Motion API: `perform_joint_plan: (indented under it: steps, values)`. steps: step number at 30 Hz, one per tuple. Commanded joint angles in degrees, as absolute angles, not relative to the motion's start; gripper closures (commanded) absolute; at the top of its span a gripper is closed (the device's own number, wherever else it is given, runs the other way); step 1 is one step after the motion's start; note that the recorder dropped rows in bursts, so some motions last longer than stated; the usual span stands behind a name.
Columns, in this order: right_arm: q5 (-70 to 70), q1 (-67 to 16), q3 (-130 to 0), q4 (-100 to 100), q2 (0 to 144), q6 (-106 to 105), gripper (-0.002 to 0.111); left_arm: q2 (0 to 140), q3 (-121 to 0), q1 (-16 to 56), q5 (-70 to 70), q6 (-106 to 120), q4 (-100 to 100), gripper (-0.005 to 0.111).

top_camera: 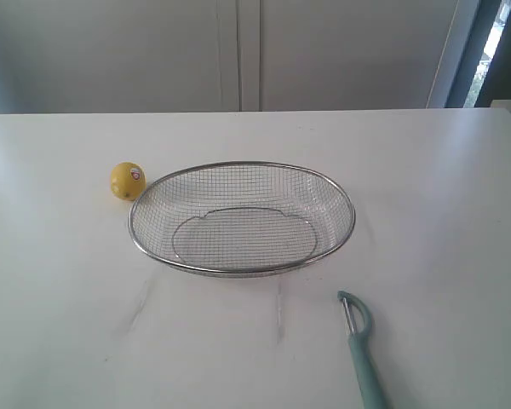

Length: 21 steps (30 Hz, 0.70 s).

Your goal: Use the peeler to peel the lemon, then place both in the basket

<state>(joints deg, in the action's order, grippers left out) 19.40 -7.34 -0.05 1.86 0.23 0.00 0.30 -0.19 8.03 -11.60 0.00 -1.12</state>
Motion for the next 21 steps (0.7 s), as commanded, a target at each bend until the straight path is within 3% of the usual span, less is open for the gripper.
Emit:
perform_joint_plan:
  steps: [1,21]
  values:
    - [19.24,-7.47,0.00,1.95,0.00,0.00,0.108,0.00,0.00,8.02,-11.58,0.00,-1.24,0.107]
    - [17.58,-7.47,0.00,1.95,0.00,0.00,0.108,0.00,0.00,8.02,-11.58,0.00,-1.24,0.107]
